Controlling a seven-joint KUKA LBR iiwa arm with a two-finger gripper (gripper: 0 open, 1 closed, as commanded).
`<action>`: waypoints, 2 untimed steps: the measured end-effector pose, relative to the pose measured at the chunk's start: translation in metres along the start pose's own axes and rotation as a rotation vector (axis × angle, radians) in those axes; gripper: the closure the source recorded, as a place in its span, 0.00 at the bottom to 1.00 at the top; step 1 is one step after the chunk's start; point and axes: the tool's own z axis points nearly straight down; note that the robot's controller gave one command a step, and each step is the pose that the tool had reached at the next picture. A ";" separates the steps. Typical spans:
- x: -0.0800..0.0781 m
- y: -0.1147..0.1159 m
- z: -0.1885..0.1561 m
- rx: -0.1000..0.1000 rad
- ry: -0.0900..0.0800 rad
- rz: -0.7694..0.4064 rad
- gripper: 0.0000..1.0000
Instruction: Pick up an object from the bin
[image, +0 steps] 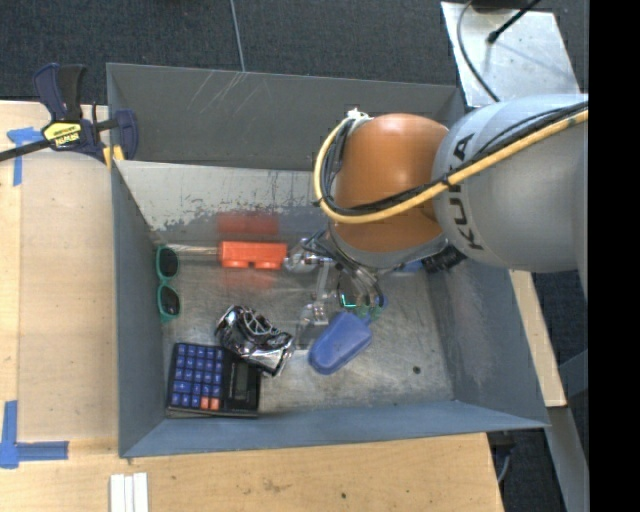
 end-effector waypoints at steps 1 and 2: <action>0.028 0.007 0.051 -0.001 -0.006 -0.022 0.00; -0.029 0.008 0.090 -0.006 -0.008 0.157 1.00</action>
Offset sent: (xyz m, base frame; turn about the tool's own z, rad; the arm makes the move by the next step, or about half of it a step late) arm 0.0241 0.0049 -0.0993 0.1593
